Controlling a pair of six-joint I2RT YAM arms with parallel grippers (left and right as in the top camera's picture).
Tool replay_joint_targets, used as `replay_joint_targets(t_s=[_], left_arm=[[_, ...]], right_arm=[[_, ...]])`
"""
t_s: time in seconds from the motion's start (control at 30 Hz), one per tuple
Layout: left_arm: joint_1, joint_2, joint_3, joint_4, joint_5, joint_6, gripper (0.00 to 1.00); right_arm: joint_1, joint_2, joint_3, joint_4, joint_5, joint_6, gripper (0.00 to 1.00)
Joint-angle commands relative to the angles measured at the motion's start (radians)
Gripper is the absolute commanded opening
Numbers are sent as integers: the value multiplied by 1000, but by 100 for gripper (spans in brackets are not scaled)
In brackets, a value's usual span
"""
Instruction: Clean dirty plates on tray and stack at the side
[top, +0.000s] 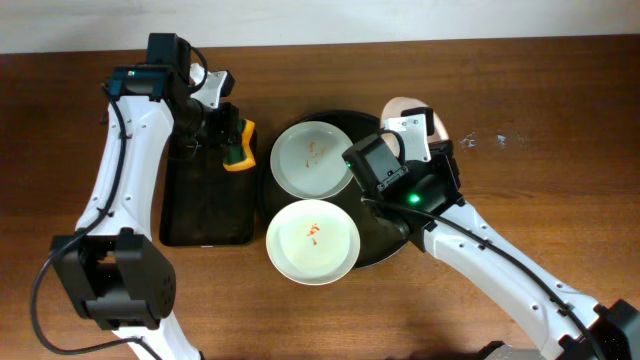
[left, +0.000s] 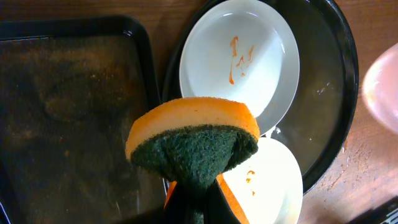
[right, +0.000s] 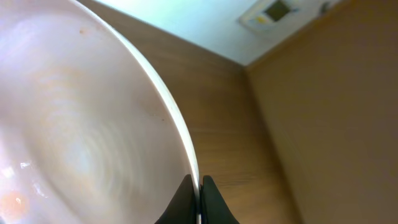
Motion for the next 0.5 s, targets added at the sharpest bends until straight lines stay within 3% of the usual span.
replay_joint_targets(t_s=[0.0, 0.1, 0.2, 0.33, 0.47], left_arm=[[5, -37, 19, -1, 0, 19, 0], [5, -38, 19, -2, -35, 19, 0], [5, -38, 19, -1, -44, 19, 0], [5, -37, 19, -1, -52, 19, 0], [5, -37, 19, -1, -52, 19, 0]], right_arm=[[-46, -25, 50, -44, -279, 92, 4], [-223, -25, 167, -182, -449, 171, 4], [-437, -25, 209, -210, -676, 176, 4], [-881, -19, 209, -213, -1157, 194, 4], [-1144, 77, 209, -138, -1278, 190, 4]])
